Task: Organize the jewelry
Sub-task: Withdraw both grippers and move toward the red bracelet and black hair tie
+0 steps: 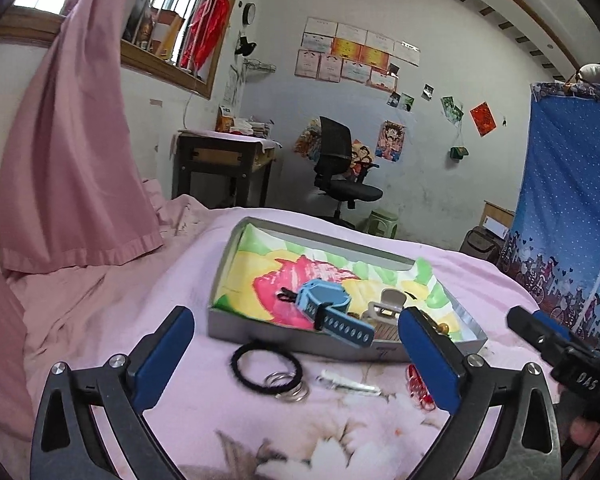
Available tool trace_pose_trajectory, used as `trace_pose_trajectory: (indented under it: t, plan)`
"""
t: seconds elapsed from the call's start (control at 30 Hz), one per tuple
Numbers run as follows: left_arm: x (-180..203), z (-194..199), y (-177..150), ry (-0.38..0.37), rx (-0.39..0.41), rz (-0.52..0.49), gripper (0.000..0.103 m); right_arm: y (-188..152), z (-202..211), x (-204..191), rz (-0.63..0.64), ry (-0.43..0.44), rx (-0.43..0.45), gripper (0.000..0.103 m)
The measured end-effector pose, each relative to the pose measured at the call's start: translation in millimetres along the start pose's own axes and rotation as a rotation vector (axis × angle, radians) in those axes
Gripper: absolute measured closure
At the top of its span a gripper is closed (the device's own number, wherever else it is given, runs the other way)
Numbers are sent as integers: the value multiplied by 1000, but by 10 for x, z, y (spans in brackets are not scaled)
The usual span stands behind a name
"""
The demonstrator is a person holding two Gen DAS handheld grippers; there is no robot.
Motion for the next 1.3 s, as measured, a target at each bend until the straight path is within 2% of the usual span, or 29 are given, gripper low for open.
trace_pose_trajectory:
  t: [0.23,0.67,1.3]
  plan:
    - [-75,204,-69,28,-2,-38,0,-63,246,2,22,6,25,1]
    - [-208,251,-286,45,-41,-73,0,-237,330,-199,120,32,-6,1]
    - [-357,81,-461,47,-170,-40,0,-470,66,-344,206,42,-168,1]
Point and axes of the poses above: each gripper's, at about its wrist camera, not at the fingertips, and z roughly against the way its jaws point, x to its right, y to its top, the point moved 3 cm from there along -z, roughly the way its jaws point, and after that the axes turned 14 degrees about -y, right-handed, at the moved point
